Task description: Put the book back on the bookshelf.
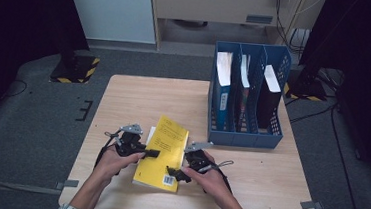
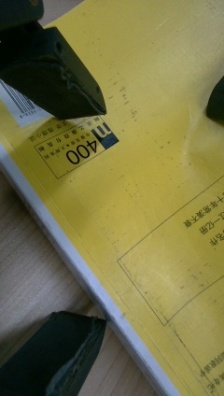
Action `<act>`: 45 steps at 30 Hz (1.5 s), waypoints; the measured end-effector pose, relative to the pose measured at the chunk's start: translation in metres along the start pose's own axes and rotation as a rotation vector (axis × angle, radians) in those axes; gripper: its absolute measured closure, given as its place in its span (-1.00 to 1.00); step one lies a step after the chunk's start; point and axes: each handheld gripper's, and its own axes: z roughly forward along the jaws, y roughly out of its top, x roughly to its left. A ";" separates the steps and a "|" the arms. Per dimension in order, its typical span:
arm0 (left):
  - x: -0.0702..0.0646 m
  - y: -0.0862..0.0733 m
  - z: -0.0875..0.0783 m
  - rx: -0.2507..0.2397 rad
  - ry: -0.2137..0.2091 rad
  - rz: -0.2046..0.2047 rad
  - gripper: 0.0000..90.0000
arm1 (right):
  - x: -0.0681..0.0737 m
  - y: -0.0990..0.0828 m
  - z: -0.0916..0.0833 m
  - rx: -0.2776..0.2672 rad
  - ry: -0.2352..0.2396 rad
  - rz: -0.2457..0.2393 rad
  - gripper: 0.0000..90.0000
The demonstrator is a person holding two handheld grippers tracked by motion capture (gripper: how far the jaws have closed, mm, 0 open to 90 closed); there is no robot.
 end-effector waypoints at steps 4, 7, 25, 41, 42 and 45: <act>-0.002 0.001 -0.003 -0.014 -0.023 0.005 0.82 | -0.002 0.001 0.001 -0.001 0.031 0.006 -0.98; -0.003 0.002 -0.004 -0.014 -0.035 0.015 0.82 | -0.003 0.003 0.002 0.009 0.054 0.015 -0.99; -0.002 -0.001 -0.012 0.073 0.002 0.093 0.80 | -0.010 0.020 -0.010 -0.052 0.071 -0.002 -0.46; -0.001 0.005 -0.025 -0.020 0.062 0.117 0.83 | 0.017 0.075 -0.037 -0.101 -0.026 -0.200 -0.18; -0.001 0.005 -0.025 -0.022 0.064 0.120 0.83 | 0.017 0.075 -0.037 -0.101 -0.026 -0.200 -0.18; 0.000 0.005 -0.027 -0.033 0.079 0.126 0.85 | 0.023 0.083 -0.038 -0.087 -0.027 -0.234 -0.18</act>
